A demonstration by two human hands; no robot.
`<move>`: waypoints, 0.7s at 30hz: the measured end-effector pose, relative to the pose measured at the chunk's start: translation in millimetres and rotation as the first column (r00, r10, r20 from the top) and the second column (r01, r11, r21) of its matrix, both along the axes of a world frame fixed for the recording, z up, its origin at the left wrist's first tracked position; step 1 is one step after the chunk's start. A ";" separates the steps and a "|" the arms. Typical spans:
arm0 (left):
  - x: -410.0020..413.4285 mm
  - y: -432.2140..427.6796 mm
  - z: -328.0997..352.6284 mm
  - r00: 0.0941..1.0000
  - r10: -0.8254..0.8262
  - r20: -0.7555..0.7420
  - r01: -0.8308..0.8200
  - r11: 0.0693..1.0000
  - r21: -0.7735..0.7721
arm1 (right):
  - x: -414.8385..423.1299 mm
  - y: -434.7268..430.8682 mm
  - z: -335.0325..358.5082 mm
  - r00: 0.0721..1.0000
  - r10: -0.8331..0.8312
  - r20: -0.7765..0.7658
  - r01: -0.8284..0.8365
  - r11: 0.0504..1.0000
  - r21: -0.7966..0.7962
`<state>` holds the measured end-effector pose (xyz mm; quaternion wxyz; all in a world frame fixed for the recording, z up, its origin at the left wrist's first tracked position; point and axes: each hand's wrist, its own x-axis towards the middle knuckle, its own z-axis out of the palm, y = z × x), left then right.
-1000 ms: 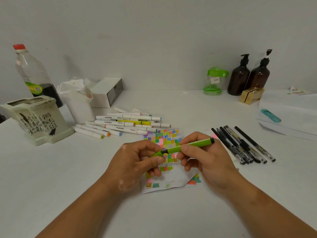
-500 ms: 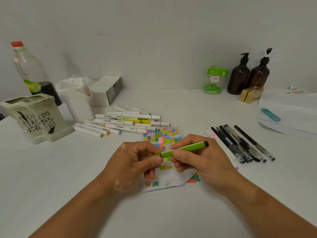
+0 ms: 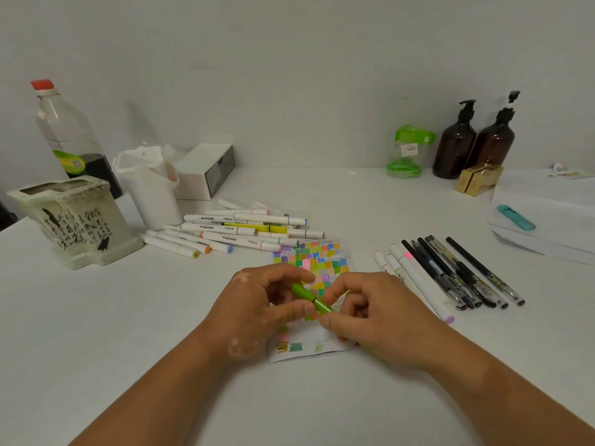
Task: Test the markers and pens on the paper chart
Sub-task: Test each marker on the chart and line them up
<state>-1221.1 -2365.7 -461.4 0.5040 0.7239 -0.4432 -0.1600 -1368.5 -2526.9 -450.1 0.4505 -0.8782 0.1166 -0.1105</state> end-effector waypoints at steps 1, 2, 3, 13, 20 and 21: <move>1.0 0.0 -0.7 1.000 0.015 0.010 -0.015 1.000 -0.001 | 0.6 -0.4 -1.3 0.999 -0.027 0.018 0.027 0.999 -0.029; 2.1 0.4 -1.3 1.000 0.025 0.016 -0.025 1.000 -0.005 | 0.8 -1.8 -1.9 0.998 -0.053 0.036 0.055 0.997 -0.058; 2.9 0.6 -1.8 0.999 0.029 0.021 -0.029 0.999 -0.015 | 0.8 -3.3 -1.6 0.996 -0.080 0.051 0.084 0.992 -0.091; 12.4 4.2 -4.9 0.964 0.247 0.099 -0.246 0.969 -0.021 | -2.9 -45.3 -9.0 0.837 -0.547 0.024 0.483 0.716 -0.505; 9.9 5.3 -7.2 0.946 0.278 0.166 -0.281 0.960 -0.004 | 3.3 -53.7 -22.7 0.796 -0.601 0.068 0.508 0.605 -0.613; 9.7 6.0 -7.5 0.942 0.289 0.169 -0.293 0.956 -0.001 | 3.3 -55.8 -23.0 0.791 -0.608 0.073 0.517 0.599 -0.612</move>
